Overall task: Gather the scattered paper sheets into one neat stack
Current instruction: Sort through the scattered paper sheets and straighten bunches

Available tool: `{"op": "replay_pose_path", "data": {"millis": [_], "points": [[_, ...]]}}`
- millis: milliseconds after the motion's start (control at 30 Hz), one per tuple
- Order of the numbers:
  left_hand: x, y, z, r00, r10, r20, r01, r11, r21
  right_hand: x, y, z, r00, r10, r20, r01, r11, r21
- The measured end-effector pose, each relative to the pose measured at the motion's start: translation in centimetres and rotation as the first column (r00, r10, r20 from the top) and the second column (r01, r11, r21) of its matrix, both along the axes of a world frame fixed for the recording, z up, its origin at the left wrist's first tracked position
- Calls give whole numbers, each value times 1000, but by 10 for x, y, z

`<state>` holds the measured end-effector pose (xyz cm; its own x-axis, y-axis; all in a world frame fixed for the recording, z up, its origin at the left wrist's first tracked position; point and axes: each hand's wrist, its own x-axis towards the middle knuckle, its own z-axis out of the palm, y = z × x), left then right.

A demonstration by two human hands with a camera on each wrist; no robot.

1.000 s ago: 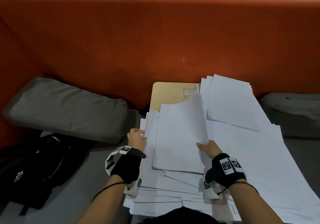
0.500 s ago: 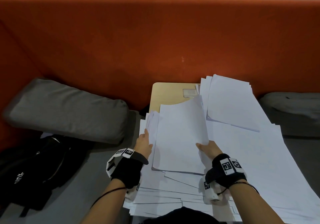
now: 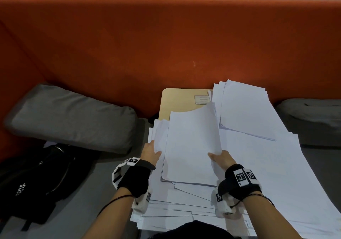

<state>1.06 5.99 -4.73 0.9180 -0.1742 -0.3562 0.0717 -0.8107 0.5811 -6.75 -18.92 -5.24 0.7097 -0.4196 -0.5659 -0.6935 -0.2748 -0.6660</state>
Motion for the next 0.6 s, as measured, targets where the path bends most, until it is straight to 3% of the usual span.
{"op": "replay_pose_path", "data": {"millis": [167, 333, 467, 600], "points": [[10, -3, -2, 995, 100, -31, -100, 995, -18, -3, 2, 4, 1000, -4, 6, 4, 1000, 7], [6, -11, 6, 995, 57, 84, -59, 998, 26, -4, 3, 7, 1000, 5, 22, -5, 1000, 17], [2, -13, 11, 984, 129, 126, -120, 990, -79, -3, 1, 6, 1000, 13, 23, -14, 1000, 21], [4, -5, 8, 951, 306, 49, -290, 934, -209, -3, -1, 5, 1000, 9, 29, -10, 999, 40]]}}
